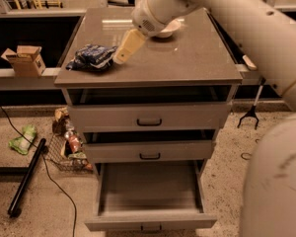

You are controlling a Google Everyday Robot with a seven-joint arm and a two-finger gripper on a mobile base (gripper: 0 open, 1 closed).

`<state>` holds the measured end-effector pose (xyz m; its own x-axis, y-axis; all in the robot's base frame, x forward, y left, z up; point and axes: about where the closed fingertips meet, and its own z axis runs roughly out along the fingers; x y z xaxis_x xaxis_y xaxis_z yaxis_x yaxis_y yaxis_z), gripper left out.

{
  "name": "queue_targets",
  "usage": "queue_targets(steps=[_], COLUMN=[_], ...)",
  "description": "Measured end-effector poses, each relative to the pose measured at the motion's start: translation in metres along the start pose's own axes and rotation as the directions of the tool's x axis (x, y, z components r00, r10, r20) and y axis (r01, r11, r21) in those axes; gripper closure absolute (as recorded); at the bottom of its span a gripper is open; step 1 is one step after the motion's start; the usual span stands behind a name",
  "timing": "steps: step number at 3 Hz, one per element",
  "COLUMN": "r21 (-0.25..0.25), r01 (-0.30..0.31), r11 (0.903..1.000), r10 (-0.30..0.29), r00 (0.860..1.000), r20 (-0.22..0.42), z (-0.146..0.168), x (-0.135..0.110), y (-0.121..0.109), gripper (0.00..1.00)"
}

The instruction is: Place blue chip bag into bottom drawer

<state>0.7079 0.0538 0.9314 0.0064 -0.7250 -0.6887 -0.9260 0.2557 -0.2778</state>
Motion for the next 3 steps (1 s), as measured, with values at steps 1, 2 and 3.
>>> queue_targets(steps=[1,2,3], r21=[-0.005,-0.006,-0.03], r01=[-0.022,-0.045,-0.065], r11=[0.9998,0.999,0.9974], r10=[0.022,0.045,0.065], r00=[1.0,0.999,0.998], r20=[-0.003,-0.007,-0.024], z=[0.026,0.045,0.068], x=[-0.001,0.004,0.011], y=[-0.013,-0.022,-0.025], gripper=[0.0,0.0,0.0])
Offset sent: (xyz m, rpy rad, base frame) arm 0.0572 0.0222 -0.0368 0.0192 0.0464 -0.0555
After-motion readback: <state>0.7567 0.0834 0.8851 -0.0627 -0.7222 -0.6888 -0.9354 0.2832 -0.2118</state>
